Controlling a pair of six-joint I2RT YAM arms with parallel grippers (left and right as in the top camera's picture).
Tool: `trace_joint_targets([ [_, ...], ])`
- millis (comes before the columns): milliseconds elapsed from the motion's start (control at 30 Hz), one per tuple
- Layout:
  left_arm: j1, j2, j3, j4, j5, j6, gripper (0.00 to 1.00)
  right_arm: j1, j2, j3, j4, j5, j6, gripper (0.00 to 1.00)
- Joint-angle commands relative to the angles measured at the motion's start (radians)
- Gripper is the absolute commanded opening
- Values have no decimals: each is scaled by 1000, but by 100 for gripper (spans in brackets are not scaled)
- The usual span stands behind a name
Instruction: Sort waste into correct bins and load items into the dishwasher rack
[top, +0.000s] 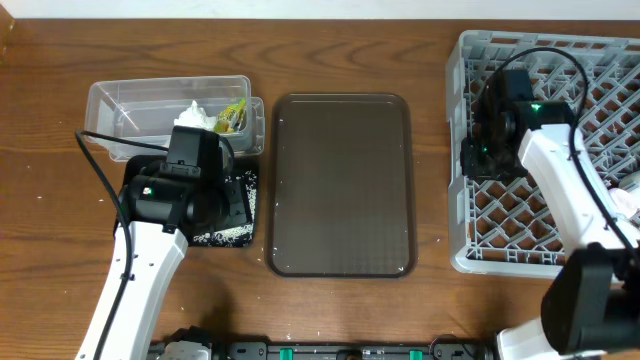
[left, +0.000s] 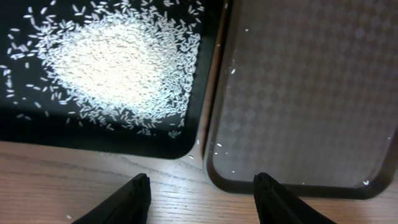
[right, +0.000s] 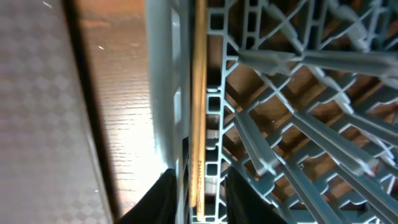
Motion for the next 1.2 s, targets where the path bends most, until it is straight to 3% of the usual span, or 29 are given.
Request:
trace_joint_targets([
  [0,-6,0,6,13,35,63,56,-36,-106,0,18,-72,35,51],
  [33,-14,0,15,19,35,80,56,-46,-127,0,35,-121,26,72],
  [67,-27,2,26,31,35,97,57,-54,-142,0,55,-180,-9,86],
  [233,-92,51,68,55,35,132,56,-66,-159,0,31,-333,-159,97],
  [467,-102,108,66,-161,3,132,56,-66,-182,-1,-100,-274,-119,99],
  [567,-103,69,38,-184,8,132,56,-66,-231,-14,-109,-261,-91,99],
  [667,-103,-20,-3,-154,7,152,56,-63,-321,-71,-66,-243,-83,99],
  [867,-103,-386,-154,0,-3,158,56,-61,-671,-351,123,-200,-83,99],
  [900,-103,-461,-183,26,-3,158,87,-61,-741,-405,154,-200,-83,99],
  [967,-103,-583,-230,72,-4,158,93,-61,-856,-489,204,-201,-83,99],
  [1167,-103,-816,-272,156,-3,157,93,-61,-1109,-624,209,-208,-84,99],
])
